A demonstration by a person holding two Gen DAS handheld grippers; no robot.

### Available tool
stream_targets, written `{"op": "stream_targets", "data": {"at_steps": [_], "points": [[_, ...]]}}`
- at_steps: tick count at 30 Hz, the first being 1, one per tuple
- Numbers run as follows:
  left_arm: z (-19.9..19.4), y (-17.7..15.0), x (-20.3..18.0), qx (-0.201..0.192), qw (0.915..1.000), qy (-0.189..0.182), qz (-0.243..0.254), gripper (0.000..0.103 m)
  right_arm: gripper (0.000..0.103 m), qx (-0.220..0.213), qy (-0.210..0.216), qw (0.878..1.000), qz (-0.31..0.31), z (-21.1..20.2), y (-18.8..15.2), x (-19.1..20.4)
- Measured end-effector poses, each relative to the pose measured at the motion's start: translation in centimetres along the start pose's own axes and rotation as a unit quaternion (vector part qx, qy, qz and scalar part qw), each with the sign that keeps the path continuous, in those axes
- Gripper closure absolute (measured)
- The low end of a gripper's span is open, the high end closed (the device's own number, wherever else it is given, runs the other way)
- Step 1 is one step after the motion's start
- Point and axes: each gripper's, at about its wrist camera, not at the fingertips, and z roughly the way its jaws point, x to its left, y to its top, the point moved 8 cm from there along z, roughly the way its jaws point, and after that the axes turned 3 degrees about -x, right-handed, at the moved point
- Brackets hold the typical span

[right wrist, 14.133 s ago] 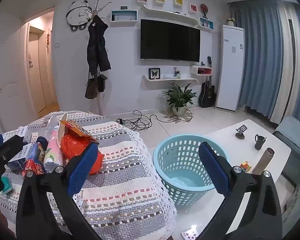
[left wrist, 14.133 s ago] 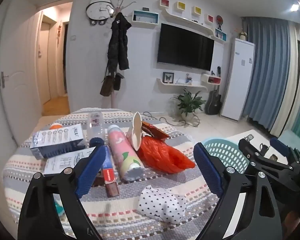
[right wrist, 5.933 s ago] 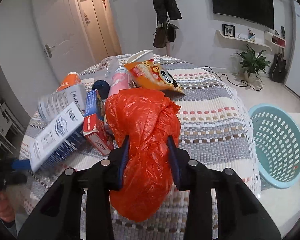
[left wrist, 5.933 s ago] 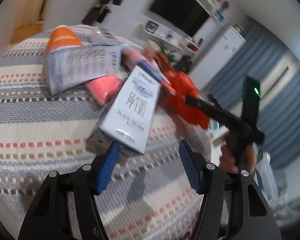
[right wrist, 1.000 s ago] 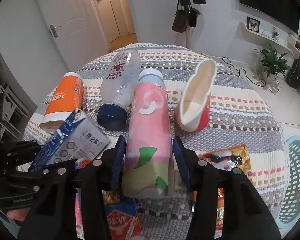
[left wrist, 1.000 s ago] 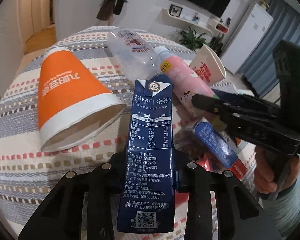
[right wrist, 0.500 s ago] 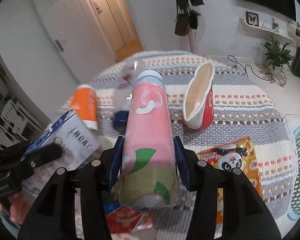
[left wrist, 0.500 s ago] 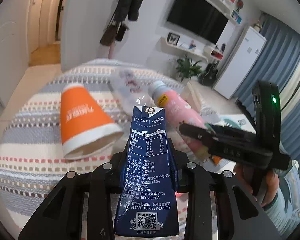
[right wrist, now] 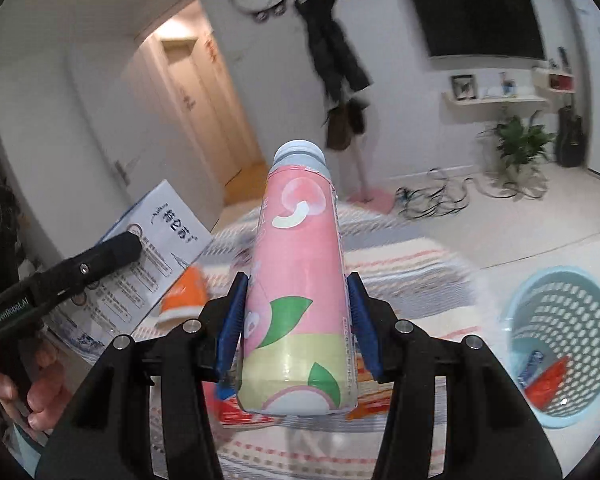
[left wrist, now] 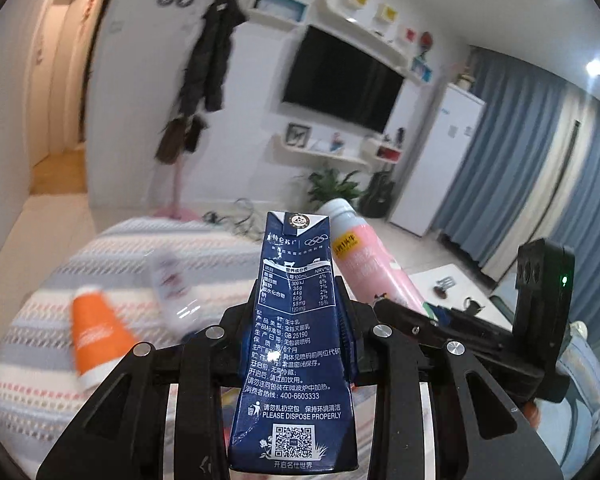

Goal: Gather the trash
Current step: 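Carry the bottle and blue carton over the basket and release both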

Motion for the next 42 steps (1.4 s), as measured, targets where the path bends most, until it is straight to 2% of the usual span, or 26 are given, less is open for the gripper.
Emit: {"op": "stream_targets", "data": {"at_steps": [6, 11, 16, 23, 27, 29, 30, 33, 42], "points": [[5.1, 1.1, -7.7, 0.013, 0.9986, -0.04, 0.032, 0.072, 0.057, -0.035, -0.061, 0.997, 0.045, -4.2, 1.1, -7.9], [10.7, -0.3, -13.3, 0.046, 0.9953, -0.071, 0.048, 0.072, 0.057, -0.042, -0.125, 0.987, 0.088, -6.3, 0.2, -15.8], [17.2, -3.4, -17.6, 0.092, 0.9899, -0.094, 0.054, 0.072, 0.057, -0.024, -0.17, 0.975, 0.141, -6.7, -2.1, -23.0], [24.3, -8.5, -19.8, 0.164, 0.9792, -0.115, 0.028, 0.072, 0.057, 0.034, -0.225, 0.951, 0.209, -4.6, -6.8, -31.0], [26.5, -10.4, -20.1, 0.19, 0.9734, -0.127, 0.009, 0.07, 0.056, 0.058, -0.24, 0.941, 0.232, -3.5, -9.0, -33.5], [26.7, -10.9, -19.7, 0.193, 0.9724, -0.13, 0.0, 0.051, 0.056, 0.06, -0.246, 0.937, 0.24, -3.4, -9.6, -34.3], [26.7, -11.1, -19.7, 0.191, 0.973, -0.13, -0.001, 0.049, 0.056, 0.061, -0.246, 0.936, 0.244, -3.4, -9.8, -34.6], [26.6, -11.8, -19.5, 0.195, 0.972, -0.131, 0.001, 0.048, 0.056, 0.063, -0.25, 0.935, 0.245, -3.4, -10.0, -34.9], [24.5, -12.6, -18.2, 0.194, 0.9725, -0.129, -0.003, 0.048, 0.056, 0.057, -0.247, 0.94, 0.23, -4.1, -10.2, -33.5]]}}
